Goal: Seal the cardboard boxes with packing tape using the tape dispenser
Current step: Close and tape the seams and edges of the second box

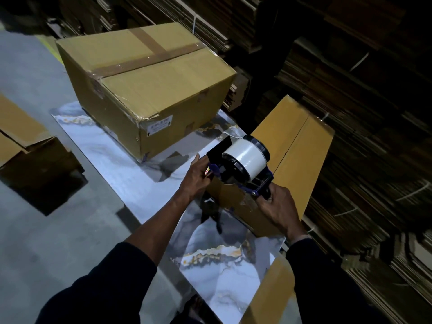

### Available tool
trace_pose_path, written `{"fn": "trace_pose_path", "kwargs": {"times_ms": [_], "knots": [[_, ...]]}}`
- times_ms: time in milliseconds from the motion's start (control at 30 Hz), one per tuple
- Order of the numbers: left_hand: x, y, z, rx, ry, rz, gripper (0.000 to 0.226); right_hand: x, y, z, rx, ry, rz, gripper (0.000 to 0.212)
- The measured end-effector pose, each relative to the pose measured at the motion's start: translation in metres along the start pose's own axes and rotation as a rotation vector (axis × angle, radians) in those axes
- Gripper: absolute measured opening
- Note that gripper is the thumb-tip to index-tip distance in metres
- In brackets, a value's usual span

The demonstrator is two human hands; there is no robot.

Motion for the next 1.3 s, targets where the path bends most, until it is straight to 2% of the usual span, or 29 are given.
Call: {"fn": "trace_pose_path", "kwargs": {"times_ms": [100, 267, 400, 633, 733, 800, 1000, 1167, 1233, 1300], "knots": [[-0.008, -0.002, 0.003, -0.015, -0.001, 0.024, 0.055, 0.002, 0.005, 0.006, -0.007, -0.012, 0.035, 0.049], [-0.01, 0.002, 0.006, -0.055, -0.021, -0.008, 0.059, 0.013, 0.02, 0.005, 0.015, -0.002, -0.004, 0.025], [-0.015, 0.012, 0.01, -0.122, -0.057, -0.058, 0.034, 0.027, 0.053, -0.006, -0.019, 0.023, -0.036, 0.031], [-0.012, 0.019, 0.012, -0.08, -0.016, -0.158, 0.03, 0.028, 0.058, -0.013, -0.055, 0.018, -0.007, 0.025], [-0.011, 0.023, 0.015, -0.062, -0.052, -0.226, 0.019, 0.025, 0.068, -0.009, -0.098, 0.005, 0.004, 0.039], [-0.009, 0.023, 0.016, -0.051, -0.089, -0.245, 0.014, 0.023, 0.07, -0.009, -0.109, -0.008, 0.014, 0.041], [-0.004, 0.023, 0.016, 0.093, -0.151, -0.395, 0.038, 0.027, 0.057, -0.014, -0.081, -0.039, 0.078, 0.037], [-0.015, 0.04, 0.023, 0.052, -0.146, -0.412, 0.016, 0.026, 0.06, -0.012, -0.102, -0.054, 0.098, 0.029], [-0.02, 0.041, 0.021, 0.043, -0.165, -0.389, 0.016, 0.024, 0.065, -0.01, -0.108, -0.051, 0.08, 0.034], [-0.023, 0.038, 0.017, 0.037, -0.149, -0.406, 0.018, 0.023, 0.069, -0.009, -0.114, -0.031, 0.057, 0.049]]}}
Point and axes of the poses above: each hand's wrist, its own z-axis towards the middle knuckle, its own x-axis out of the back of the hand, y = z × x, the point moved 7 cm from there along z, towards the middle knuckle, and after that the axes turned 15 degrees about -x, right-handed, at the moved point
